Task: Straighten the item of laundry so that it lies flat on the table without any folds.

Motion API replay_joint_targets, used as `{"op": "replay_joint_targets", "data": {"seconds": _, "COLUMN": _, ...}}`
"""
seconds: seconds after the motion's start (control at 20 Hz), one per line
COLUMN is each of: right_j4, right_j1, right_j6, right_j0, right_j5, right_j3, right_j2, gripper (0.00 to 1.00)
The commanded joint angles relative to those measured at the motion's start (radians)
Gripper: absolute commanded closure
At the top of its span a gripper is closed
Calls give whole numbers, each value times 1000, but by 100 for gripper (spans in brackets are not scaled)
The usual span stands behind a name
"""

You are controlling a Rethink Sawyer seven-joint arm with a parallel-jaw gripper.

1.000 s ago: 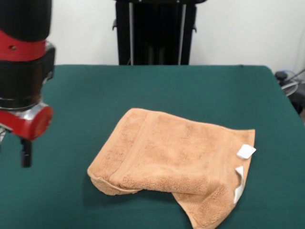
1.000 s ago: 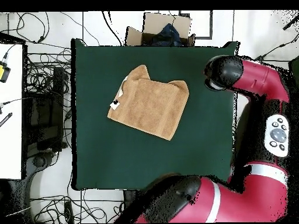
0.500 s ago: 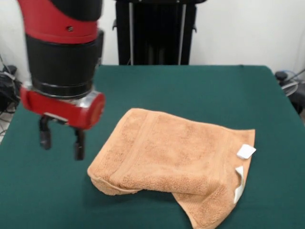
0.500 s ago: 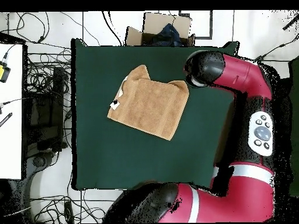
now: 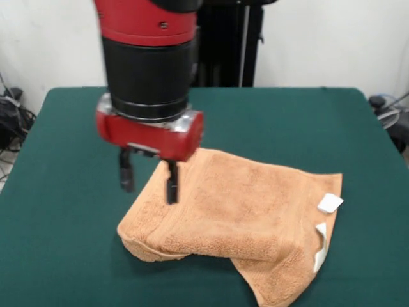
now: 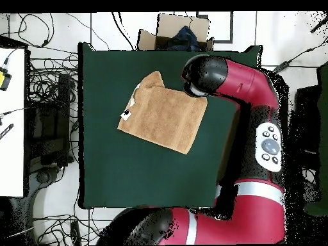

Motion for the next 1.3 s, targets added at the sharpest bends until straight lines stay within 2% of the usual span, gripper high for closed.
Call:
{"op": "replay_joint_targets", "data": {"seconds": 0.05, "right_j4": 96, "right_j1": 8, "right_j6": 346, "right_j0": 67, "right_j5": -13, "right_j3": 242, "right_j2": -7, "gripper": 0}}
{"op": "replay_joint_targets", "data": {"seconds": 0.65, "right_j4": 168, "right_j1": 70, "right_j6": 391, "right_j0": 118, "right_j5": -149, "right_j3": 308, "right_j2": -20, "gripper": 0}}
{"op": "replay_joint_targets", "data": {"seconds": 1.3, "right_j4": 211, "right_j1": 210, "right_j6": 350, "right_j0": 84, "right_j5": -406, "right_j3": 353, "right_j2": 45, "gripper": 0}}
